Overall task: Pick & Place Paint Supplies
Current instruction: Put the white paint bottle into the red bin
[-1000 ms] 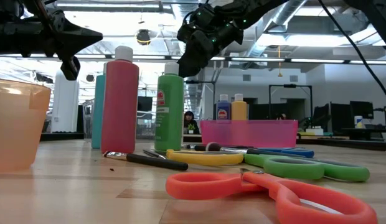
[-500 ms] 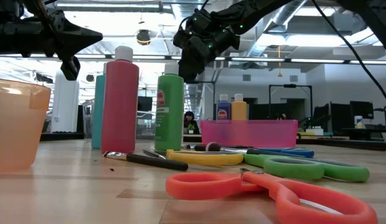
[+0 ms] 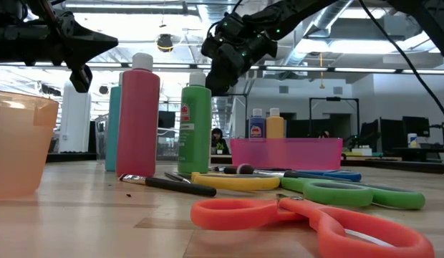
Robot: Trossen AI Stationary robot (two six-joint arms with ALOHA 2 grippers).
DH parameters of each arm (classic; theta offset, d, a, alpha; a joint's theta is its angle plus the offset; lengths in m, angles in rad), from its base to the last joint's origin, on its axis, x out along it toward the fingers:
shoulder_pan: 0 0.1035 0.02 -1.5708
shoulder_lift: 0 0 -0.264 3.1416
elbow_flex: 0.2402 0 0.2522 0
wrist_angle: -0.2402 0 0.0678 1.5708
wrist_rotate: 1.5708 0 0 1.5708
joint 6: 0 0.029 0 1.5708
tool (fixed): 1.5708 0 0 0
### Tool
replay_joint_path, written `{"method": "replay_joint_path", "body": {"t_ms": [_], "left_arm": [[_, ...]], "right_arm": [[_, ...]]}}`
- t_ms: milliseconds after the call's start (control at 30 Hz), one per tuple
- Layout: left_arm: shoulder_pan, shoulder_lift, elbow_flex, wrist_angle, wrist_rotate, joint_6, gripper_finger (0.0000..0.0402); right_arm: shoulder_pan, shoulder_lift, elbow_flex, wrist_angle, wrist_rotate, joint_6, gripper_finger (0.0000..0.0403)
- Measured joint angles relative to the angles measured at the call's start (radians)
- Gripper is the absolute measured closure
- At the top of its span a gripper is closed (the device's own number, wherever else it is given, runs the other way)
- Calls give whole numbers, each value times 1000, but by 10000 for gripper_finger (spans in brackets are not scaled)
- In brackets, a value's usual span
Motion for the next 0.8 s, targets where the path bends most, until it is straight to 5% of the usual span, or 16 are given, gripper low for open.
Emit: {"method": "replay_joint_path", "body": {"t_ms": [300, 800], "left_arm": [[0, 0, 0, 0, 0, 0, 396], [0, 0, 0, 0, 0, 0, 396]], "right_arm": [[0, 6, 0, -16, 0, -26, 287], [-26, -100, -2, -13, -1, -8, 289]]}}
